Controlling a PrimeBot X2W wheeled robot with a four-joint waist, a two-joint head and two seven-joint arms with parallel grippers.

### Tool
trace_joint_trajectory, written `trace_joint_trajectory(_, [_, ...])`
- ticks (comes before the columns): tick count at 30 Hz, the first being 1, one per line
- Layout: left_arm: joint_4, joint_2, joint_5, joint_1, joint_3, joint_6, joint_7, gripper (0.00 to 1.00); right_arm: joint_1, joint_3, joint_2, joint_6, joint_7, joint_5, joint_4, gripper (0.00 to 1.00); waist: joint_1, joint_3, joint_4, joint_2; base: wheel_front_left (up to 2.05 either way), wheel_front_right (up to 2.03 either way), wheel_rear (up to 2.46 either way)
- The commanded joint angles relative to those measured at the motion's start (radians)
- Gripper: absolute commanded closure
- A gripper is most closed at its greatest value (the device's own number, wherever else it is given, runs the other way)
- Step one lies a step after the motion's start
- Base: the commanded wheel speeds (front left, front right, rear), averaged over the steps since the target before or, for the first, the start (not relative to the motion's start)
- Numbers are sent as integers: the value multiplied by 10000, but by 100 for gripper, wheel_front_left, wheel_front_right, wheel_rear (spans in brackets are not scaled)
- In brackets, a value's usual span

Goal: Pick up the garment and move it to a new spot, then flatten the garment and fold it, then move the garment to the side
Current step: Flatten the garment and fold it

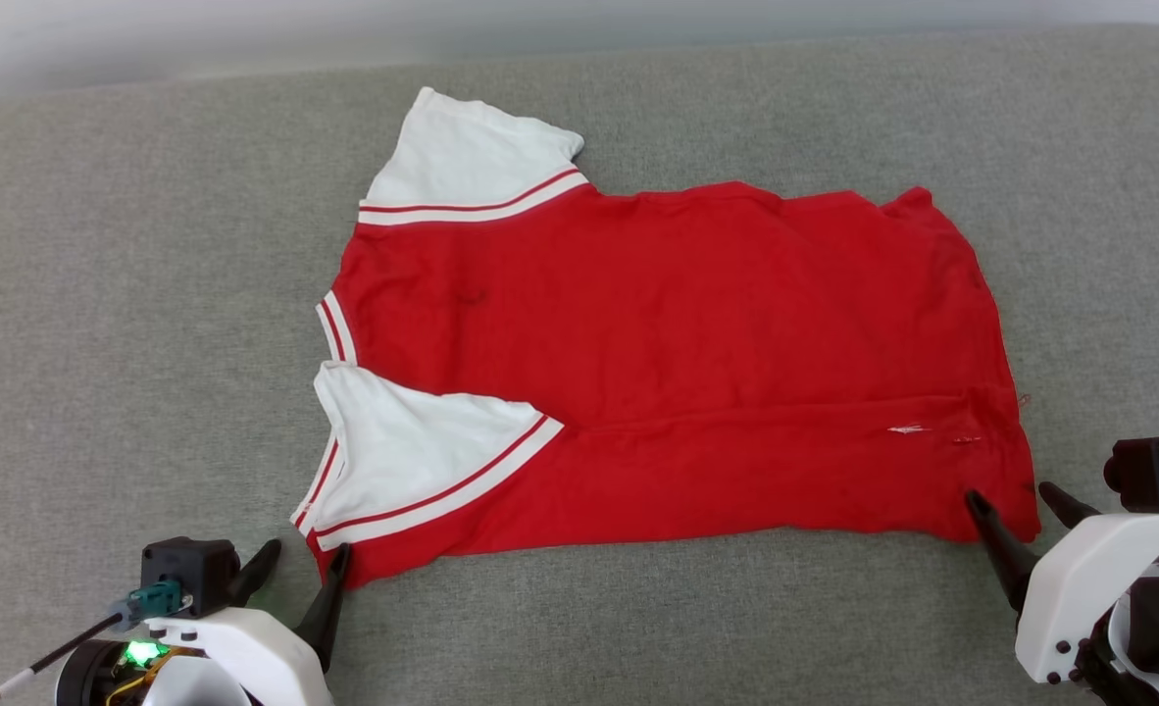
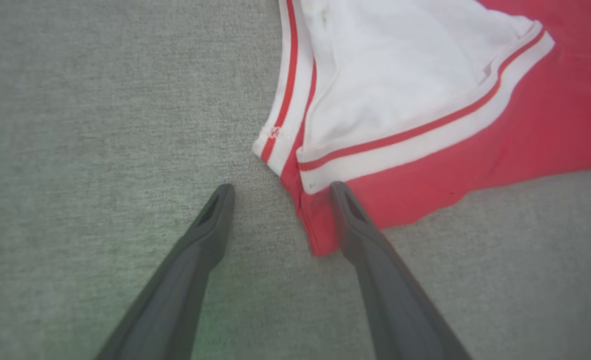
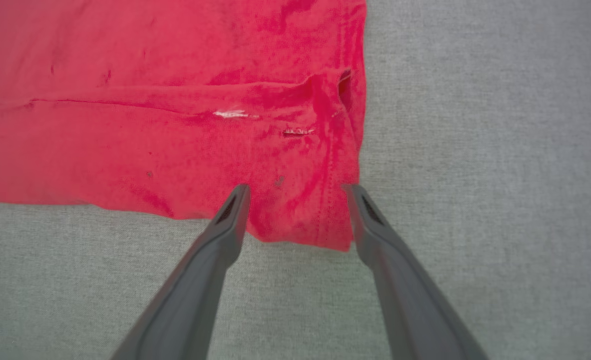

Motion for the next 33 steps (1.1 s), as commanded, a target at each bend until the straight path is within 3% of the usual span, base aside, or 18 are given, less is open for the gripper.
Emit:
trace_joint_trajectory(1, [163, 29, 103, -149, -119, 49, 114, 0, -39, 8, 64, -4, 37, -41, -115, 0, 1, 153, -79, 0, 0, 0, 0])
trace_joint_trajectory(4, [430, -58, 32, -116, -418, -91, 537, 0, -86, -23, 87, -4, 45, -92, -216, 0, 1, 248, -113, 0, 0, 0, 0])
trace_joint_trajectory(5, [515, -54, 2, -86, -609, -196, 766, 76, -93, -32, 86, -4, 50, -109, -230, 0, 1, 261, -121, 0, 0, 0, 0])
trace_joint_trajectory(6, [566, -65, -12, -75, -766, -306, 918, 100, -99, -42, 81, -4, 54, -114, -236, 0, 1, 263, -126, 0, 0, 0, 0])
trace_joint_trajectory(15, [480, -161, 167, -254, -758, -411, 344, 100, -68, -169, -176, -4, -5, -418, 207, 0, 1, -321, 139, 0, 0, 0, 0])
trace_joint_trajectory(24, [-920, -24, 520, -1, -489, -176, -613, 100, -351, -863, 213, -4, 129, -879, 1469, 0, 1, -664, 555, 0, 0, 0, 0])
trace_joint_trajectory(33, [-1605, 53, 735, -33, -569, -16, -602, 100, -798, -1288, 486, -4, 102, -1024, 2648, 0, 1, -307, 827, 0, 0, 0, 0])
